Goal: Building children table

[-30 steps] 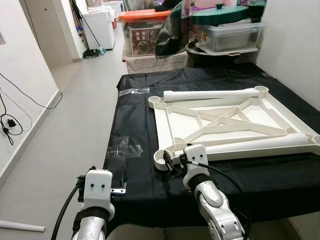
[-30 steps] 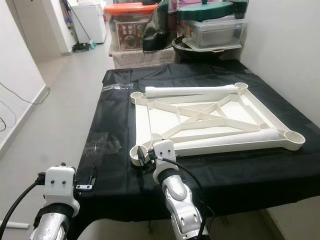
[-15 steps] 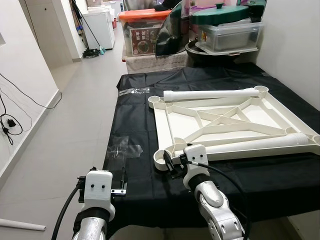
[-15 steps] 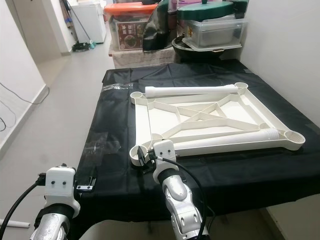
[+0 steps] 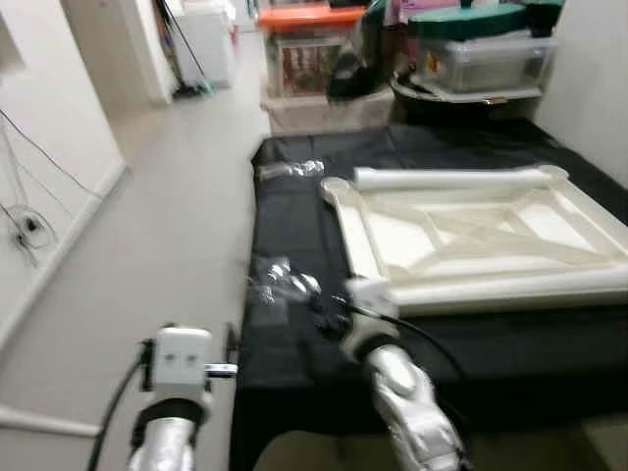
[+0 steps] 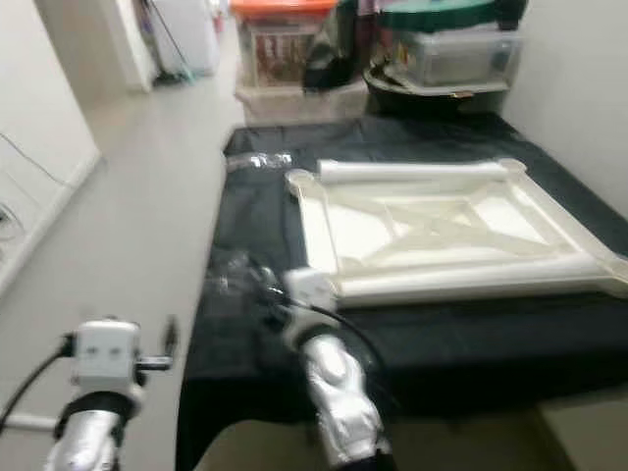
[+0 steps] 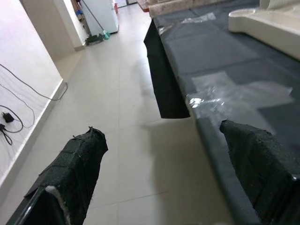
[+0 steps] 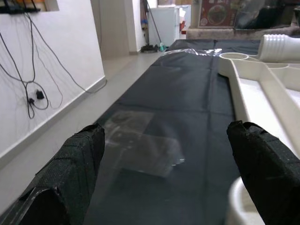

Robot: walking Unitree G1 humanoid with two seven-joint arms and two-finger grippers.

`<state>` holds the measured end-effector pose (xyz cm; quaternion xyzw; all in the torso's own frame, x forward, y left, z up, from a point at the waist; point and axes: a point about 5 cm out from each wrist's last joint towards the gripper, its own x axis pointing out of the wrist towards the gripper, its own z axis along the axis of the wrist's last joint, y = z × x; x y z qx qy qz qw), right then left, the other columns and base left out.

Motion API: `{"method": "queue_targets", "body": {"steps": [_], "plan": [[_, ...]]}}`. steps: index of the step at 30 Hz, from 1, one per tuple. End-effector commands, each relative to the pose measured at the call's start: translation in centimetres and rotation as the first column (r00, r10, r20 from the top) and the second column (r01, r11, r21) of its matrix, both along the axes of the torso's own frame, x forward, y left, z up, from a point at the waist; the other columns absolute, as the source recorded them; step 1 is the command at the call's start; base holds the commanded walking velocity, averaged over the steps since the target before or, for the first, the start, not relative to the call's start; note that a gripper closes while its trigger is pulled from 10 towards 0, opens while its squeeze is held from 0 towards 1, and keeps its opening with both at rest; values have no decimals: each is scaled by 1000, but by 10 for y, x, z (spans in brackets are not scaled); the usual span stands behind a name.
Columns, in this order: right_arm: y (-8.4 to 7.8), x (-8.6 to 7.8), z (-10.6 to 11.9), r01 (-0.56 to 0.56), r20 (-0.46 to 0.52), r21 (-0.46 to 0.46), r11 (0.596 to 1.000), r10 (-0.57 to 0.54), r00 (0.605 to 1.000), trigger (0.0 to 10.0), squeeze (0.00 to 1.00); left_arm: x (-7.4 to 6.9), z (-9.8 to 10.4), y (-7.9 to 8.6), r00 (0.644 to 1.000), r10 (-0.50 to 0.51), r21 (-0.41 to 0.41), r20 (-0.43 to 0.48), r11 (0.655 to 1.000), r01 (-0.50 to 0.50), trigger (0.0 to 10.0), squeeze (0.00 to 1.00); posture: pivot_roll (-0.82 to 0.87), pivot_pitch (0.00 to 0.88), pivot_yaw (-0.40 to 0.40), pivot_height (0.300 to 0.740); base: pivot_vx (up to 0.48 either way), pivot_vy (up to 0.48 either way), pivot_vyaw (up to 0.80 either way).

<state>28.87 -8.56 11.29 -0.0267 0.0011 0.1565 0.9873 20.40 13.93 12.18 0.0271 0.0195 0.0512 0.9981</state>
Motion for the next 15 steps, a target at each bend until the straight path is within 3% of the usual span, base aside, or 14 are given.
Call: {"method": "queue_targets", "body": {"steps": [1,15], "plan": [[-3,-1,1,5,12,3,1000,-5,1000,10000,0,-1,-2,-1,1000,0,-5,-16,1000,0,10000,0,-51,0,35,740,0,480,0],[-3,-1,3,3,19,4,1000,-3,1000,10000,0,0,-1,5,1000,11,-7,-12,1000,-11,10000,0,-38,0,24,740,0,480,0]]}}
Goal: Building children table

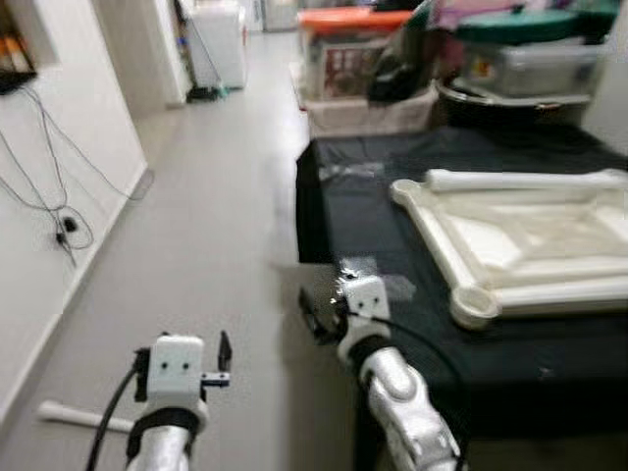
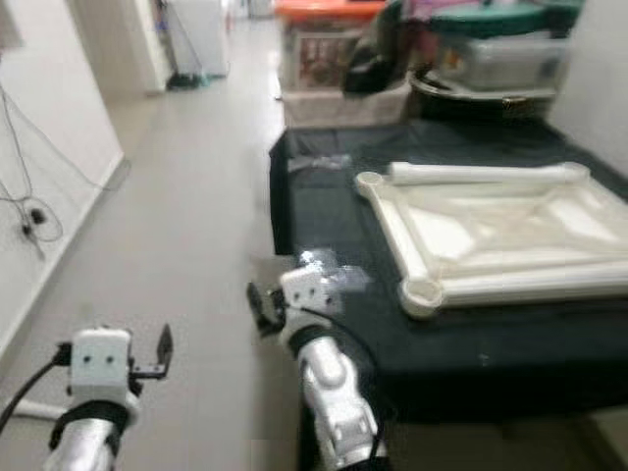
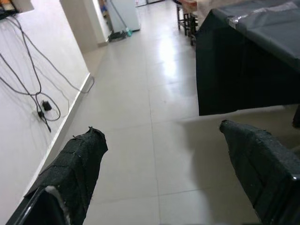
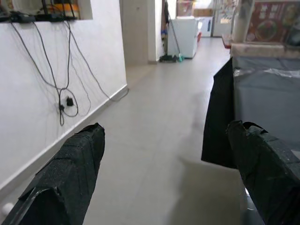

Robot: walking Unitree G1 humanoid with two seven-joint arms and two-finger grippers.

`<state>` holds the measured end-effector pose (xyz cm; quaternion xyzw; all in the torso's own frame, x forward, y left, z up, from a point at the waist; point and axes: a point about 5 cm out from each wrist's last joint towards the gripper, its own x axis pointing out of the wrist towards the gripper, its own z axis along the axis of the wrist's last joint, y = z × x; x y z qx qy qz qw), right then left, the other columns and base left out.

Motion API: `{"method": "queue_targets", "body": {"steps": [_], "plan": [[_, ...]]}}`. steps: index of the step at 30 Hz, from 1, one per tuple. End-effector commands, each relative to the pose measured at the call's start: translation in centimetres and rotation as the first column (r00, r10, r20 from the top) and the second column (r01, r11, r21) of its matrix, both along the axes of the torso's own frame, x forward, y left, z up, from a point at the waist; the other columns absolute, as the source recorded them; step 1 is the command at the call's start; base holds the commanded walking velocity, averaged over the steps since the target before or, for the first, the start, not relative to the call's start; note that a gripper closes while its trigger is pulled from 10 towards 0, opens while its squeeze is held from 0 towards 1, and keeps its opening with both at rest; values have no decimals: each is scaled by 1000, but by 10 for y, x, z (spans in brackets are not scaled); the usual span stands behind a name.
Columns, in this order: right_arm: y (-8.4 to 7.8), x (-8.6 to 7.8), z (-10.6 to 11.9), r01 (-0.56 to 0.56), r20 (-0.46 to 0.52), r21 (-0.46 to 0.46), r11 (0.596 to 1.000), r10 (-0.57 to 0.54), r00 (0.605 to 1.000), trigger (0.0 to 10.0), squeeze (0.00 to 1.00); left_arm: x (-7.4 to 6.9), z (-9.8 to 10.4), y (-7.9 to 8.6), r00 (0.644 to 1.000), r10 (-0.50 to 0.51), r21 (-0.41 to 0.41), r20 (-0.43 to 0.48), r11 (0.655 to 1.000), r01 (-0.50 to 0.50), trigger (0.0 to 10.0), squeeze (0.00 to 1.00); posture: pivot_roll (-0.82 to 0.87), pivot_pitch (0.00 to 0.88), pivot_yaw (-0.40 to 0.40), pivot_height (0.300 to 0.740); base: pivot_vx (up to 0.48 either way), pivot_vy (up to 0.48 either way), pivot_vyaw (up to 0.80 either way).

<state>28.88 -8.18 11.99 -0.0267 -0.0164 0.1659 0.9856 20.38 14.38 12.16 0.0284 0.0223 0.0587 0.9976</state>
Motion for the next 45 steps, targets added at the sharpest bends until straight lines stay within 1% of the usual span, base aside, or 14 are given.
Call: {"method": "queue_targets", "body": {"steps": [1,9,12,24,32,40,42,45], "plan": [[-7,-1,-4,23,-15,-2,1000,-23,1000,10000,0,0,-1,0,1000,-4,-10,-6,1000,4,10000,0,-38,0,24,740,0,480,0],[-4,-2,-5,-3,-16,-5,1000,3,1000,10000,0,0,-1,2,1000,3,-3,-8,1000,-3,10000,0,-36,0,27,740,0,480,0],[-1,-4,-4,-30,-3,-14,999,30,1000,10000,0,-1,-1,2,1000,4,3,-7,1000,-4,10000,0,-30,0,24,740,0,285,800],[3,-5,-7,-67,-11,-39,997,67,998,10000,0,0,-1,0,1000,-1,1,-7,1000,1,10000,0,-30,0,21,740,0,0,800],[5,-6,-8,-81,-16,-42,996,81,997,10000,0,0,-1,1,1000,-4,17,-3,1000,4,10000,0,-27,0,22,740,0,0,800],[5,-5,-11,-83,-32,-45,996,82,996,10000,0,1,-1,6,1000,30,-9,-5,999,-30,10000,0,-22,0,15,740,0,0,800],[5,-4,-11,-81,-35,-42,996,79,996,10000,0,2,-1,9,999,54,-29,-9,998,-54,10000,0,-22,0,14,740,0,0,800],[4,-3,-11,-70,-44,-25,997,69,997,10000,0,2,0,12,998,66,-21,-8,998,-66,10000,0,-22,0,14,740,0,0,533]]}}
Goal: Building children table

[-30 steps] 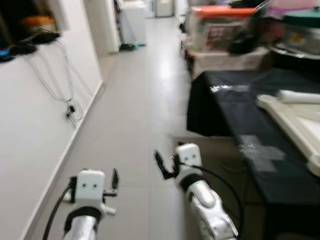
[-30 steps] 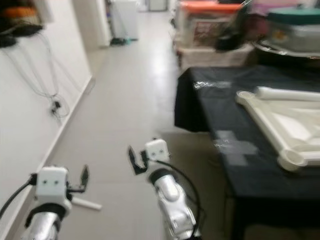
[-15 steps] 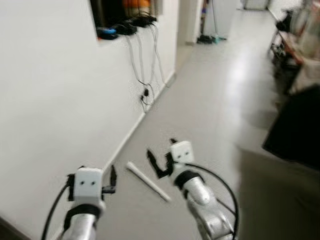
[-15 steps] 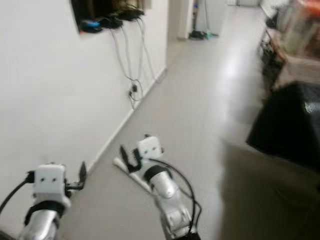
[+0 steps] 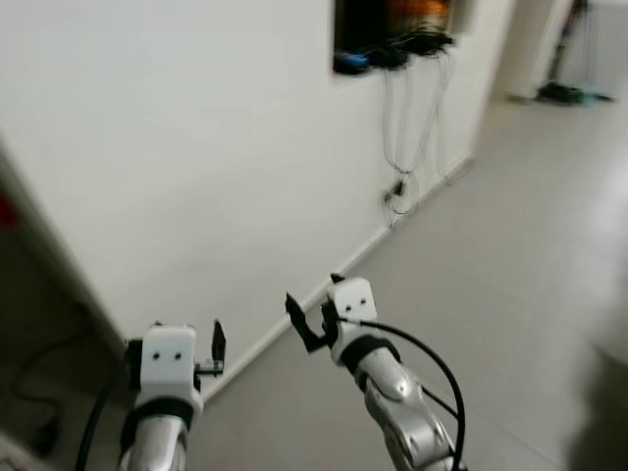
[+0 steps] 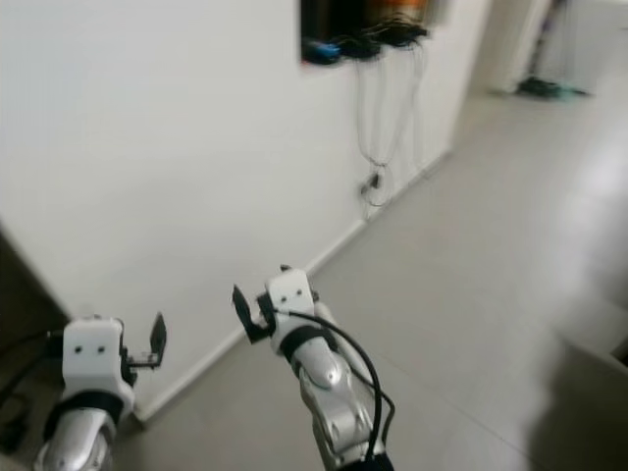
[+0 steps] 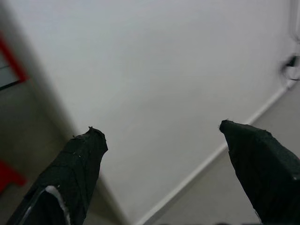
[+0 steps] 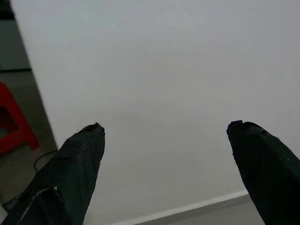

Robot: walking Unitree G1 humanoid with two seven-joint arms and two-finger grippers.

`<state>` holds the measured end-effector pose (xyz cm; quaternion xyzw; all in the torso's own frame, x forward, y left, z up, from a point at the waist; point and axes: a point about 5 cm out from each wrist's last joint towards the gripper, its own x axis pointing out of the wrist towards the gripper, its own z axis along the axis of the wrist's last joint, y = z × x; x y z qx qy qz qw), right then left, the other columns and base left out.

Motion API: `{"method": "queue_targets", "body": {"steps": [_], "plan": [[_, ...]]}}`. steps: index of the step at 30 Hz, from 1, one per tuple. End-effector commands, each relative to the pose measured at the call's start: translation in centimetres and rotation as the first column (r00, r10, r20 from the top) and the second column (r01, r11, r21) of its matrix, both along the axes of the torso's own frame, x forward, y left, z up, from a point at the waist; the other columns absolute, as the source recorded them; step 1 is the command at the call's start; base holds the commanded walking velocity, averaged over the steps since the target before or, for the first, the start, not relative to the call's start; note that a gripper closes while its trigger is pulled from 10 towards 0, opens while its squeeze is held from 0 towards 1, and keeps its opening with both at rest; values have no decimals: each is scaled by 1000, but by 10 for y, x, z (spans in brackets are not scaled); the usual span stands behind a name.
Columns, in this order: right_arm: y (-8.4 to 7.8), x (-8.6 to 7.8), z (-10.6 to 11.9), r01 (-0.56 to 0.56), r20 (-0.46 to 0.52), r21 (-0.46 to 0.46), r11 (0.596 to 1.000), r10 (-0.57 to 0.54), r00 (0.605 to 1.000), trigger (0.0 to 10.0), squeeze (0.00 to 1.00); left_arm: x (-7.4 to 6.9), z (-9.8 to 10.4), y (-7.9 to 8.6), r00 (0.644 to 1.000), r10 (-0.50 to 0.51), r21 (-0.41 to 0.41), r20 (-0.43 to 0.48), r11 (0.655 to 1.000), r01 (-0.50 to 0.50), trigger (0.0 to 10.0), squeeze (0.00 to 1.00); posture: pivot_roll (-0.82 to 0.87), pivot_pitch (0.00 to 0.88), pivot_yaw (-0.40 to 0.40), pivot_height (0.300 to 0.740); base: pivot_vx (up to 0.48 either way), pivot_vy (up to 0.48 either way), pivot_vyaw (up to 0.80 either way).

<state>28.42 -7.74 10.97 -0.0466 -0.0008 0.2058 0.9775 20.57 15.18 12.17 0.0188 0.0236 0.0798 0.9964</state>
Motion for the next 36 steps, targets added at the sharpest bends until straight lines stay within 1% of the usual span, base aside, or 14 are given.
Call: {"method": "queue_targets", "body": {"steps": [1,3,8,13,17,20,32,33,36], "plan": [[0,1,-1,11,-18,19,1000,-10,1000,10000,0,0,0,4,1000,23,-2,-7,1000,-24,10000,0,-22,0,14,740,0,0,0],[-3,3,-2,30,-29,31,999,-30,999,10000,0,0,0,4,1000,22,-1,-2,1000,-22,10000,0,-19,0,10,740,133,0,0],[-4,3,-1,34,-28,34,999,-33,999,10000,0,0,1,4,1000,24,-10,8,1000,-24,10000,0,-19,0,10,740,283,0,0],[-4,3,-1,34,-28,35,999,-33,999,10000,0,0,1,6,999,39,-21,3,999,-39,10000,0,-20,0,10,740,0,0,0],[-4,3,0,30,-16,31,999,-29,999,10000,0,0,1,5,999,32,-15,-5,999,-32,10000,0,-18,0,10,740,0,0,0],[0,1,2,-1,2,31,1000,1,1000,10000,0,1,1,4,1000,23,-11,-3,1000,-23,10000,0,-18,0,10,740,0,0,671],[2,1,2,-9,-1,23,1000,9,1000,10000,0,2,2,3,1000,18,4,-1,1000,-18,10000,0,-17,0,11,740,0,0,800],[2,1,2,-9,-7,42,999,9,1000,10000,0,2,2,4,1000,22,5,0,1000,-22,10000,0,-17,0,11,740,0,0,0],[1,1,1,-1,-12,43,999,1,1000,10000,0,1,2,4,1000,26,3,1,1000,-26,10000,0,-17,0,11,740,0,0,0]]}}
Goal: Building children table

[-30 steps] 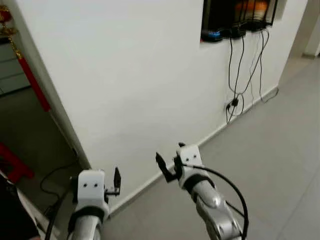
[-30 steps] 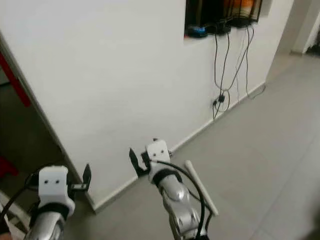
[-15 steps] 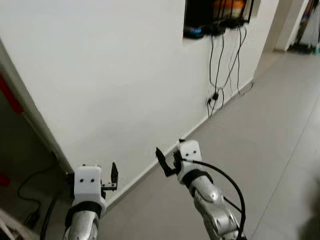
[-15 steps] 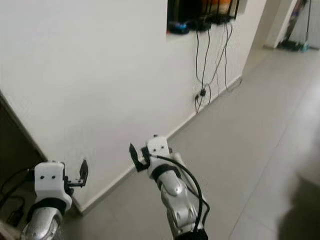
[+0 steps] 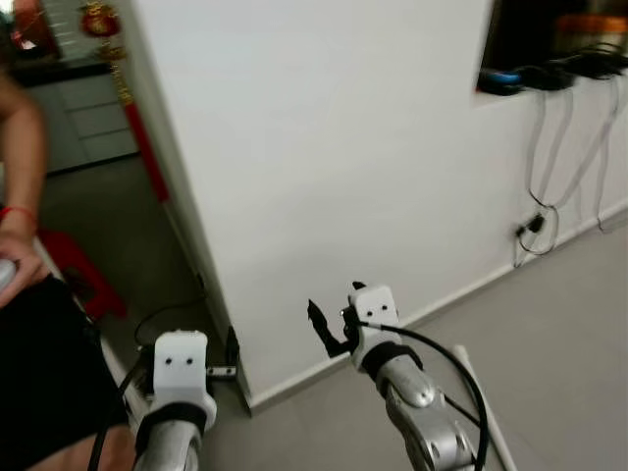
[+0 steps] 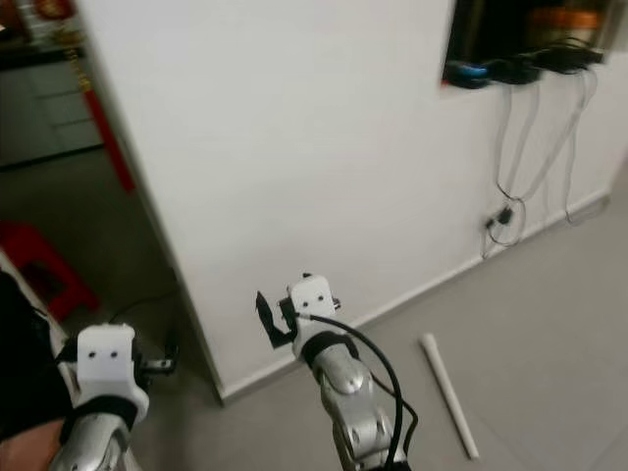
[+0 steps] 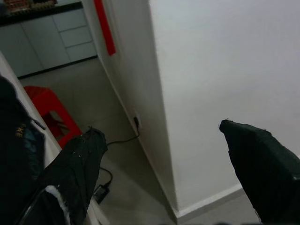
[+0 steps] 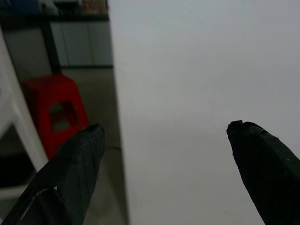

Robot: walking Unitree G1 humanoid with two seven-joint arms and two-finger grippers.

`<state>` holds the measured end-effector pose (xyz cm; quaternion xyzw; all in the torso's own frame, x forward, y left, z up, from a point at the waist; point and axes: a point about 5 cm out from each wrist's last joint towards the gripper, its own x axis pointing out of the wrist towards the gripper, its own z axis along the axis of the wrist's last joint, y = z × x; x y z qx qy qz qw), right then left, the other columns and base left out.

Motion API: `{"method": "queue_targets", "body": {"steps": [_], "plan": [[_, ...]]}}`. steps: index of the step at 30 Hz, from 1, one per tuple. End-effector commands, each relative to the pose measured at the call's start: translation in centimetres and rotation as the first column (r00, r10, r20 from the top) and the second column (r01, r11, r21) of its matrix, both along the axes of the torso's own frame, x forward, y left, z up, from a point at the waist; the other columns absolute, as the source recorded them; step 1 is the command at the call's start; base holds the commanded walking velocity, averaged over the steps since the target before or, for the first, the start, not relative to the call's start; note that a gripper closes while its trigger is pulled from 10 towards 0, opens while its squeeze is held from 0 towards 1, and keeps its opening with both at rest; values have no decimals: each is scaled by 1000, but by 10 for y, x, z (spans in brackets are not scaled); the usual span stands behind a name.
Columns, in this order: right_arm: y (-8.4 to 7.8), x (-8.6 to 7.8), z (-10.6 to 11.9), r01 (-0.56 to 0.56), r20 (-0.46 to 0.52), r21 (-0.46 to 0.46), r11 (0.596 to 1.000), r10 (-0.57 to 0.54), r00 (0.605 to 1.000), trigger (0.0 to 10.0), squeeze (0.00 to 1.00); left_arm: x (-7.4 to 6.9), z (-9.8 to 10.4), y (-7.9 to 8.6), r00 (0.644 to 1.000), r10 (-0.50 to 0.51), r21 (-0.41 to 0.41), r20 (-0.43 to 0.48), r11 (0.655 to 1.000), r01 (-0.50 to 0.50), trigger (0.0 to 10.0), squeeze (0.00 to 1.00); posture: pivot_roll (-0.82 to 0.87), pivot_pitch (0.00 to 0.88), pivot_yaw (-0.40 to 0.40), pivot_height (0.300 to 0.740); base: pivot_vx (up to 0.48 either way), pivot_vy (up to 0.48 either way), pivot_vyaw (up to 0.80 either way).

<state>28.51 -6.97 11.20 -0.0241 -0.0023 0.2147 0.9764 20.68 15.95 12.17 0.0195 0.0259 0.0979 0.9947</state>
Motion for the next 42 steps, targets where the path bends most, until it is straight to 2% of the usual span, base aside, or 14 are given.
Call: {"method": "queue_targets", "body": {"steps": [1,42], "plan": [[-7,1,-1,17,-5,-2,1000,-17,1000,10000,0,0,2,-4,1000,-11,1,5,1000,11,10000,0,-17,0,11,740,0,0,0],[-8,0,-2,18,-10,2,1000,-18,1000,10000,0,-1,-1,-10,999,-42,-10,-4,999,42,10000,0,-26,0,17,740,0,0,0]]}}
